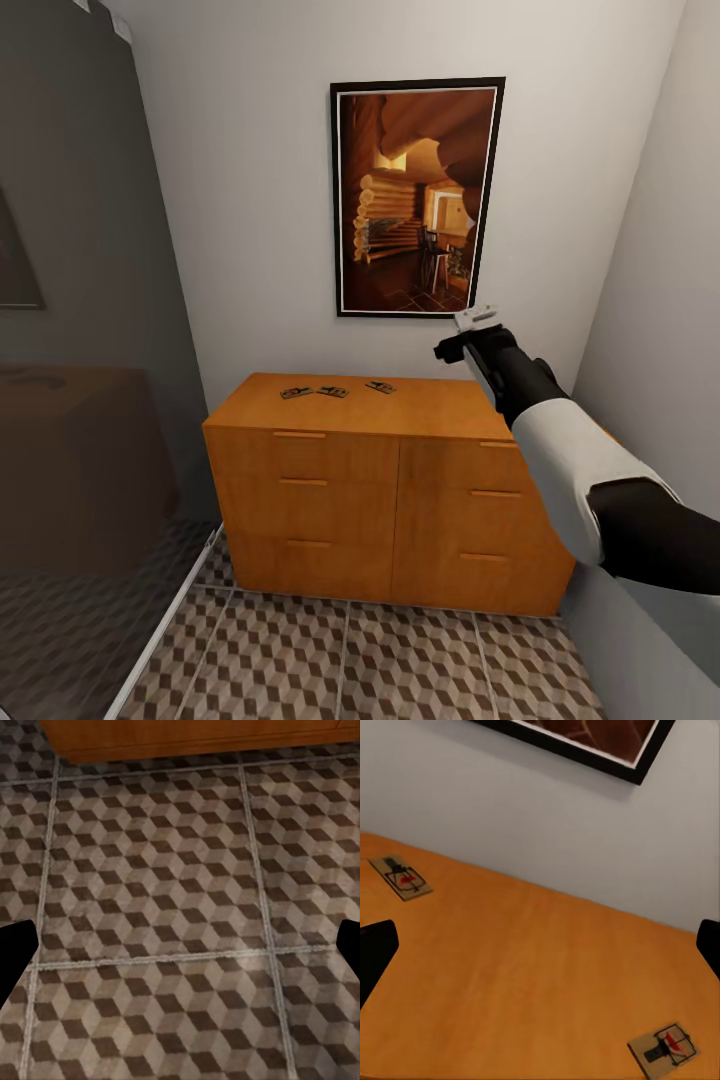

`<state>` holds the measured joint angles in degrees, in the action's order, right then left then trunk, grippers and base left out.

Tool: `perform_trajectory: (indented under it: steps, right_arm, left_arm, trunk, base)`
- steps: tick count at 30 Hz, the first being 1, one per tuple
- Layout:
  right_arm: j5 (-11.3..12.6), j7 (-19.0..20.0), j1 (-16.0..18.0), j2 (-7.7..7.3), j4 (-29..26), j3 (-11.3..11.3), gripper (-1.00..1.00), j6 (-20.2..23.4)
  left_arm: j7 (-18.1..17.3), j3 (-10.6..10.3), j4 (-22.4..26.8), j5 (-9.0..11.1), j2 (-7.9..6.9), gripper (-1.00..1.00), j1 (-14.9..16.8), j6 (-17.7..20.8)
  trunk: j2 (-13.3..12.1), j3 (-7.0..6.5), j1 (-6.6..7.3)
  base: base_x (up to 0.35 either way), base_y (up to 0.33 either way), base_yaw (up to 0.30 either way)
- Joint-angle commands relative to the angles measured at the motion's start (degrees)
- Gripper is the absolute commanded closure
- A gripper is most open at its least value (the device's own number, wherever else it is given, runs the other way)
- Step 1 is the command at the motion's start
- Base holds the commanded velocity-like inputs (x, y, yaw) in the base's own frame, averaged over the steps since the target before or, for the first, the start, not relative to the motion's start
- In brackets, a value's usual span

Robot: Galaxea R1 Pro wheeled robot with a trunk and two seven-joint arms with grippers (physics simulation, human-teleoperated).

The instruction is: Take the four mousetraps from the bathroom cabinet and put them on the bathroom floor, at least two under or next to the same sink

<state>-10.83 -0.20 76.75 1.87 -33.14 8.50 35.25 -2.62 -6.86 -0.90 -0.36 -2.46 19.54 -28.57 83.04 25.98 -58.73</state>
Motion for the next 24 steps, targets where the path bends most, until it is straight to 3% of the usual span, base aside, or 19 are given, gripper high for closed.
perform_trajectory:
  steps: [1, 7, 14, 24]
  right_arm:
    - [-0.3, 0.3, 0.2, 0.04, 0.3, 0.2, -1.00, 0.0]
    - [-0.1, 4.8, 0.6, 0.20, 1.2, 0.1, -1.00, -2.3]
    - [-0.2, 14.4, 0.7, -0.04, 1.5, -0.1, -1.00, -3.3]
    - [-0.2, 16.1, 0.7, -0.26, 1.8, 0.1, -1.00, -3.7]
  left_arm:
    - [0.0, -0.3, -0.1, 0.0, -0.01, -1.00, 0.1, -0.3]
    - [0.0, -0.3, -0.1, 0.0, -0.01, -1.00, 0.1, -0.3]
    - [0.0, -0.3, -0.1, -0.1, -0.01, -1.00, 0.1, -0.2]
    - [0.0, -0.3, -0.1, -0.1, -0.07, -1.00, 0.1, -0.2]
  trunk:
    - [0.0, 0.07, 0.00]
    - [0.0, 0.07, 0.00]
    - [0.0, 0.07, 0.00]
    - [0.0, 0.07, 0.00]
  base:
    - [0.000, 0.000, 0.000]
    - [0.000, 0.000, 0.000]
    - [0.000, 0.000, 0.000]
    - [0.000, 0.000, 0.000]
